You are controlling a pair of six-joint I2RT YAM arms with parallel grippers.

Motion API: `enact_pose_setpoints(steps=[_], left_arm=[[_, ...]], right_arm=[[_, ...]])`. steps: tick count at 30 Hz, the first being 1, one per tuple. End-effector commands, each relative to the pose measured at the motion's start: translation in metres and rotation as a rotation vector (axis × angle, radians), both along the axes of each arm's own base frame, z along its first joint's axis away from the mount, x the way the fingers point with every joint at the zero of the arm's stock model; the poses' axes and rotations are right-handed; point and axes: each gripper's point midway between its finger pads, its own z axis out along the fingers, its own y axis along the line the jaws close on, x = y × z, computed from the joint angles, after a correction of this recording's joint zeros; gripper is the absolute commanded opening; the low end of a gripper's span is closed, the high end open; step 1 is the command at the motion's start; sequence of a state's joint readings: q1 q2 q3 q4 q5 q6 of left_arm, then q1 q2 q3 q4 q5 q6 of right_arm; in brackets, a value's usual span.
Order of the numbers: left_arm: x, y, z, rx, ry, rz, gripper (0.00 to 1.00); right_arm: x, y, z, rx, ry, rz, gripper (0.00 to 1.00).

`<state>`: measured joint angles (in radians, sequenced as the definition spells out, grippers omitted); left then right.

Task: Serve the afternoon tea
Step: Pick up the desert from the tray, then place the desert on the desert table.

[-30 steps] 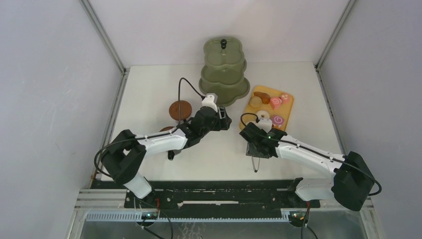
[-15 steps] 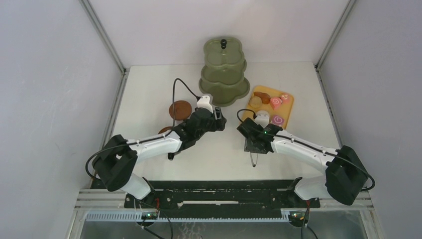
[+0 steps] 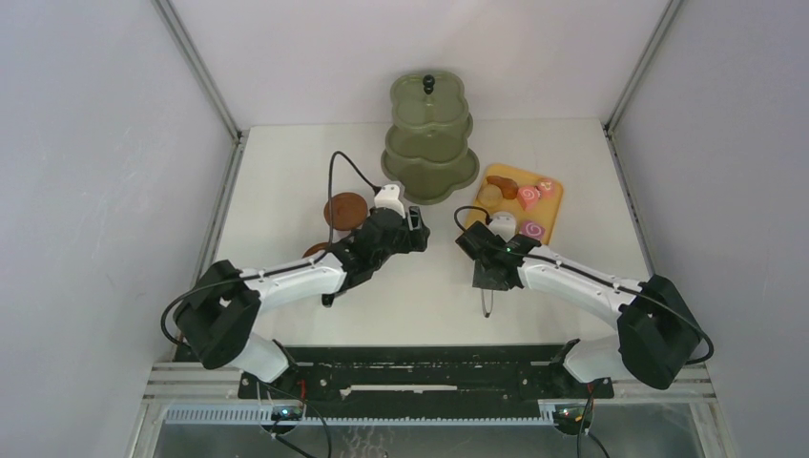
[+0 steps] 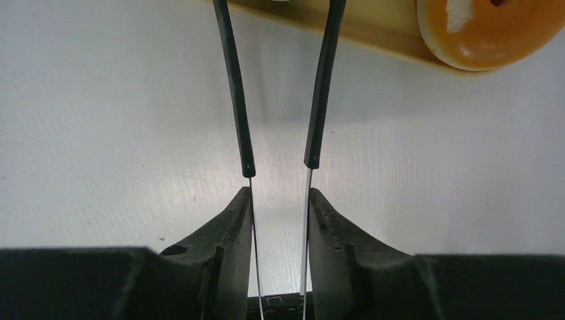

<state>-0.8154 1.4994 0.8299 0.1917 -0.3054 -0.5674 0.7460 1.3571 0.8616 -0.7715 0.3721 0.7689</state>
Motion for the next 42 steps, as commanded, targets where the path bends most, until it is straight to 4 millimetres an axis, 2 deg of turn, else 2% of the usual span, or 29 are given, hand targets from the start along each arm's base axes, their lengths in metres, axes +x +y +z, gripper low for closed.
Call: enact_pose_setpoints(steps=[1, 4, 11, 17, 22, 28, 33, 42], left_arm=[[0.001, 0.011, 0.015, -0.009, -0.047, 0.025, 0.71], [0.001, 0.012, 0.018, -0.011, -0.053, 0.028, 0.71], [-0.002, 0.018, 0.024, -0.014, -0.063, 0.039, 0.71], [-0.004, 0.026, 0.033, -0.013, -0.082, 0.054, 0.71], [-0.007, 0.035, 0.041, -0.009, -0.099, 0.069, 0.71], [-0.012, 0.046, 0.046, -0.002, -0.115, 0.087, 0.72], [-0.015, 0.051, 0.049, 0.005, -0.120, 0.090, 0.72], [-0.016, 0.059, 0.052, 0.005, -0.126, 0.099, 0.73]], right_arm=[[0.015, 0.010, 0.016, 0.038, -0.060, 0.015, 0.32], [0.014, 0.010, 0.022, 0.048, -0.075, 0.018, 0.26], [0.011, 0.011, 0.033, 0.072, -0.102, 0.026, 0.22], [0.009, 0.016, 0.048, 0.068, -0.132, 0.042, 0.21], [0.013, 0.029, 0.062, 0.088, -0.167, 0.070, 0.21], [0.033, 0.052, 0.068, 0.099, -0.189, 0.100, 0.21], [0.059, 0.070, 0.070, 0.076, -0.208, 0.127, 0.21], [0.110, 0.077, 0.065, 0.048, -0.221, 0.129, 0.21]])
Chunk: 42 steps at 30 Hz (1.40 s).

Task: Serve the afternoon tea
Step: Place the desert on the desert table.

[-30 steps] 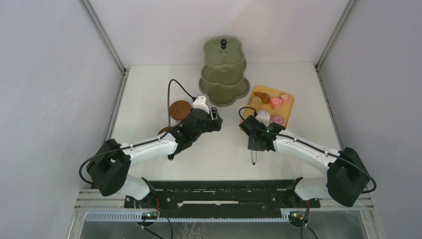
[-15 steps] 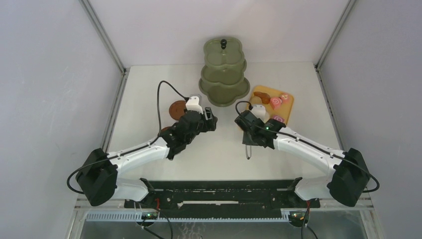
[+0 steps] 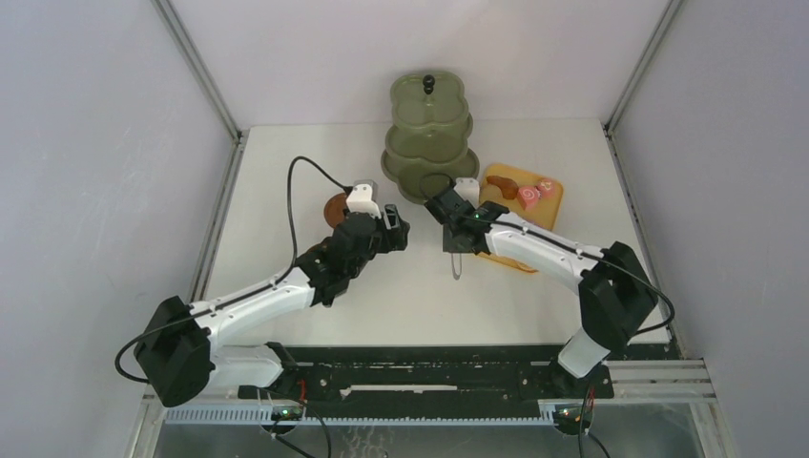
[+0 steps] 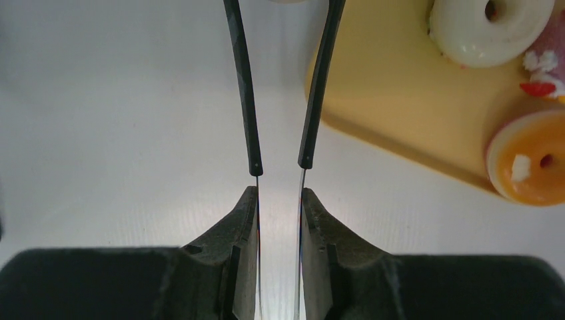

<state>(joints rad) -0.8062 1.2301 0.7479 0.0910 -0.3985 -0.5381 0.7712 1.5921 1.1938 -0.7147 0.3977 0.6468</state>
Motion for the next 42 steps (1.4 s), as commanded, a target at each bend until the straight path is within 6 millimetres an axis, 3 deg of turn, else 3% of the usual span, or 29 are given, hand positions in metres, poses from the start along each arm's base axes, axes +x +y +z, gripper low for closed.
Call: enact_pose_setpoints(steps=[1, 23, 42], left_arm=[[0.001, 0.011, 0.003, 0.013, -0.027, 0.019, 0.73], [0.008, 0.022, 0.000, 0.016, -0.033, 0.047, 0.73], [0.005, 0.034, 0.001, 0.028, -0.051, 0.065, 0.72]], right_arm=[[0.042, 0.008, 0.023, 0.020, -0.096, 0.009, 0.21], [0.154, 0.001, 0.011, -0.032, -0.191, 0.014, 0.21], [0.209, -0.007, -0.009, -0.036, -0.253, 0.003, 0.21]])
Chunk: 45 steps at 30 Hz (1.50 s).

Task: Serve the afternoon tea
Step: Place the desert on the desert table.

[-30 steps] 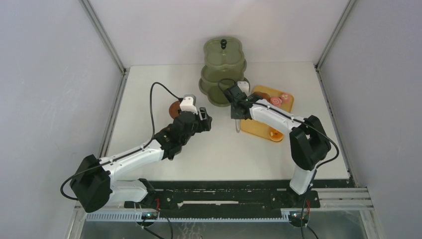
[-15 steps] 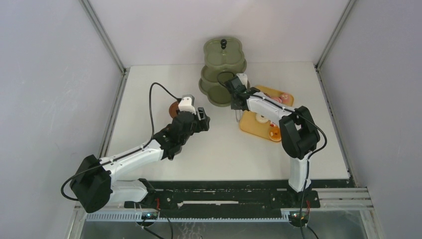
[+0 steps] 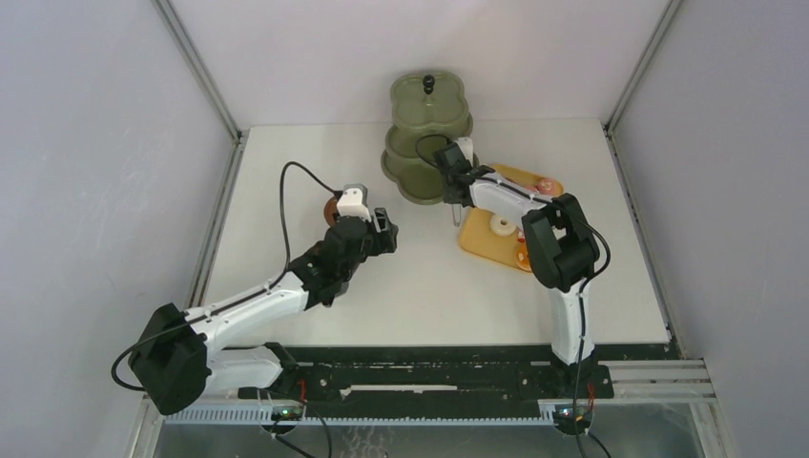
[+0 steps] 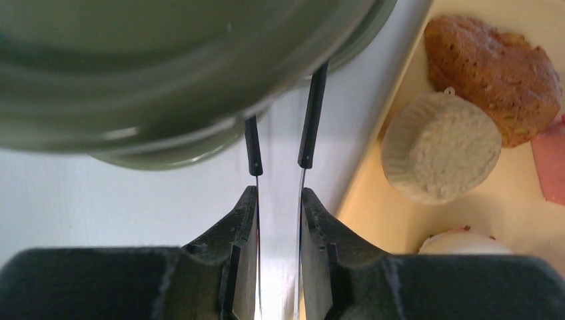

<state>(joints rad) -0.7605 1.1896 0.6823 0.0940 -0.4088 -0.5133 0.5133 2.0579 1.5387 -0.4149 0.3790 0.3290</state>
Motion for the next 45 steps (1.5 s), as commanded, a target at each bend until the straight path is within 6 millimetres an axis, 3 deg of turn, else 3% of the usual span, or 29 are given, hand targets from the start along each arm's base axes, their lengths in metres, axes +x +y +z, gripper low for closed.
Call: enact_pose_setpoints(steps=[1, 27, 38, 45], left_arm=[[0.003, 0.007, 0.017, -0.012, -0.058, 0.018, 0.72], [0.003, 0.004, 0.015, -0.016, -0.053, 0.005, 0.71], [0.001, 0.002, 0.016, -0.021, -0.052, -0.008, 0.71], [-0.001, 0.001, 0.021, -0.035, -0.057, -0.015, 0.70]], right_arm=[[0.036, 0.008, 0.034, 0.038, -0.126, 0.006, 0.21], [0.081, 0.004, 0.023, 0.046, -0.142, -0.010, 0.25], [0.082, -0.002, 0.015, 0.036, -0.118, -0.019, 0.52], [0.077, -0.006, 0.022, 0.041, -0.123, -0.027, 0.53]])
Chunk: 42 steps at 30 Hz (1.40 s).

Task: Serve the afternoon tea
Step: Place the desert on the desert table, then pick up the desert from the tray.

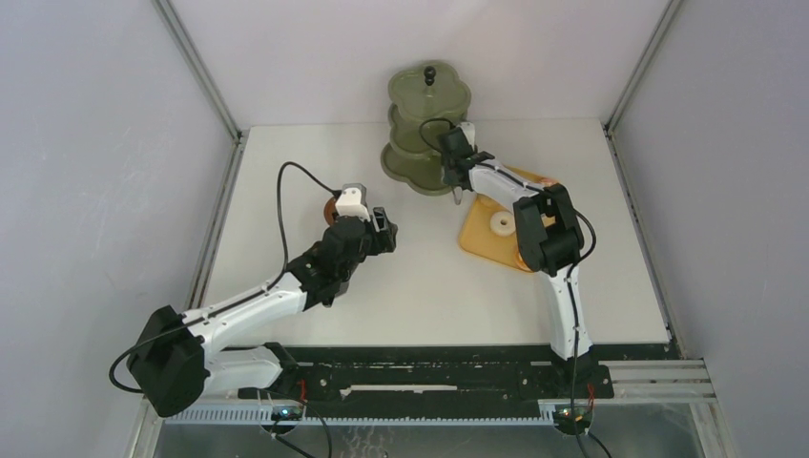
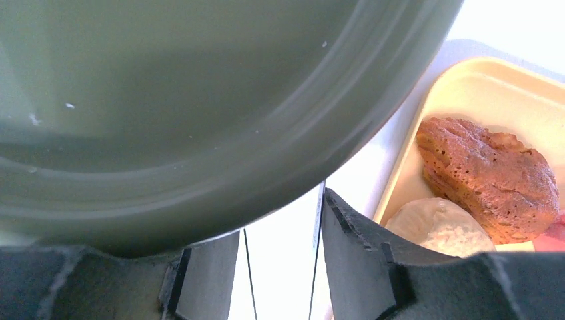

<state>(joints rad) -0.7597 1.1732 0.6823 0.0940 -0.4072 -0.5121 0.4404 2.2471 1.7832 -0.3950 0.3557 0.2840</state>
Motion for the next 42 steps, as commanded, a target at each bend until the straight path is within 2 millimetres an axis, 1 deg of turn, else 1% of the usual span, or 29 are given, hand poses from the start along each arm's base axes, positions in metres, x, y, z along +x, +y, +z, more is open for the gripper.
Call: enact_pose_setpoints(steps=[1, 7, 13, 19, 23, 29, 30, 33, 38, 41, 42], left_arm=[[-0.001, 0.000, 0.016, -0.028, -0.047, -0.015, 0.70], [-0.005, -0.001, 0.023, -0.030, -0.053, -0.019, 0.70], [-0.010, -0.001, 0.028, -0.031, -0.059, -0.021, 0.70], [-0.017, -0.001, 0.029, -0.031, -0.055, -0.021, 0.70], [-0.021, 0.000, 0.028, -0.031, -0.053, -0.020, 0.70], [-0.024, 0.000, 0.027, -0.030, -0.051, -0.021, 0.70], [-0.024, 0.000, 0.026, -0.028, -0.050, -0.022, 0.69], [-0.026, 0.001, 0.025, -0.026, -0.050, -0.022, 0.70], [-0.026, 0.002, 0.022, -0.014, -0.049, -0.023, 0.70], [-0.024, -0.001, 0.022, -0.006, -0.048, -0.033, 0.69], [-0.024, -0.002, 0.023, -0.005, -0.049, -0.036, 0.69]], right_arm=[[0.008, -0.001, 0.029, 0.022, -0.070, -0.001, 0.53], [-0.003, -0.005, 0.041, 0.028, -0.089, -0.002, 0.52], [-0.016, -0.003, 0.053, 0.032, -0.105, 0.010, 0.52], [-0.029, 0.000, 0.064, 0.038, -0.112, 0.018, 0.52], [-0.040, 0.000, 0.067, 0.044, -0.109, 0.020, 0.49], [-0.066, 0.000, 0.066, 0.057, -0.103, 0.022, 0.46], [-0.072, -0.001, 0.063, 0.053, -0.096, 0.021, 0.46], [-0.088, -0.001, 0.066, 0.046, -0.102, 0.022, 0.45], [-0.114, -0.002, 0.079, 0.041, -0.123, 0.022, 0.45], [-0.131, -0.002, 0.091, 0.040, -0.136, 0.023, 0.44], [-0.135, -0.002, 0.098, 0.044, -0.149, 0.022, 0.44]])
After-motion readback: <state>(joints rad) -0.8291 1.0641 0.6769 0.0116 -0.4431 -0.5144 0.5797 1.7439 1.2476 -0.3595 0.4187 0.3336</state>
